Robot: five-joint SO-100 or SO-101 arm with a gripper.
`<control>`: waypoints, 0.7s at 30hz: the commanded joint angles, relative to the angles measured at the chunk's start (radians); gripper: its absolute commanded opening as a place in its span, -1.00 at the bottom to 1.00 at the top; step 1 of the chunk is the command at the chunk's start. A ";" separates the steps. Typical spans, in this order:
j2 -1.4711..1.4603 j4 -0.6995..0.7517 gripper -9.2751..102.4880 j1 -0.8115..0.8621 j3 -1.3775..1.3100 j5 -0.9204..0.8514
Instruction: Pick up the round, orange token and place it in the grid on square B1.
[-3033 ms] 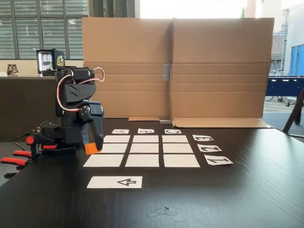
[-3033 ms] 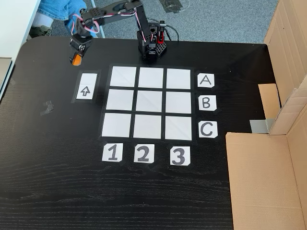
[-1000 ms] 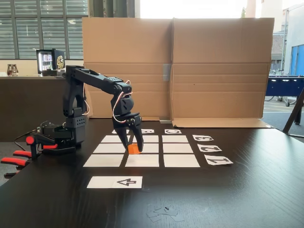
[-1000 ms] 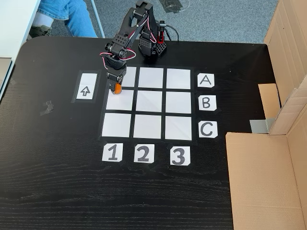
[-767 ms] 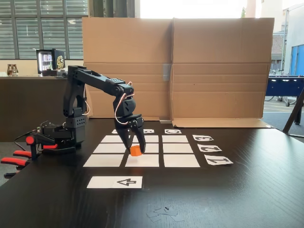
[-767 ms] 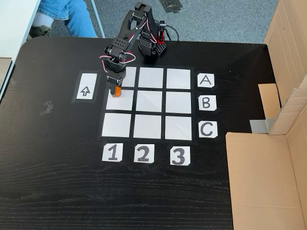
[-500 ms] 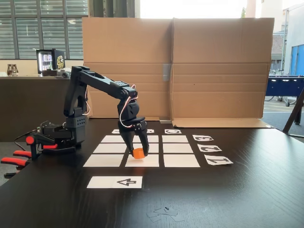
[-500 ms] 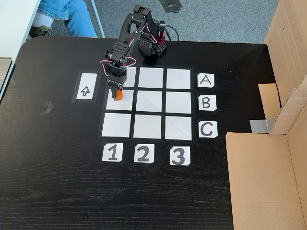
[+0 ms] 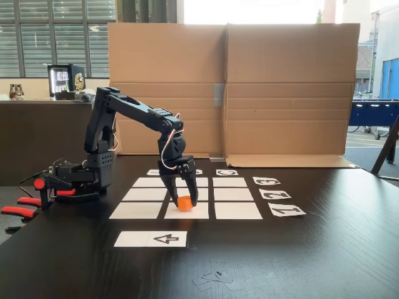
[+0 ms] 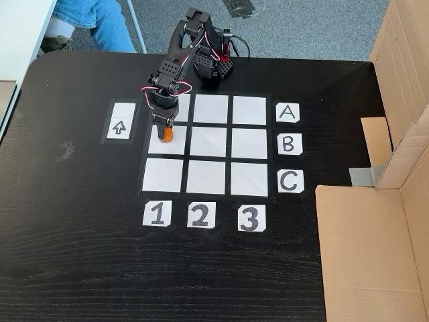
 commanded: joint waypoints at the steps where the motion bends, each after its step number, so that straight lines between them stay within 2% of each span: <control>1: 0.005 -0.020 -0.22 -0.014 0.006 0.003; 5: 0.006 -0.028 0.09 -0.014 0.021 0.003; 13: 0.100 -0.110 0.20 0.000 0.132 0.002; 21: 0.469 -0.387 0.20 0.034 0.494 0.006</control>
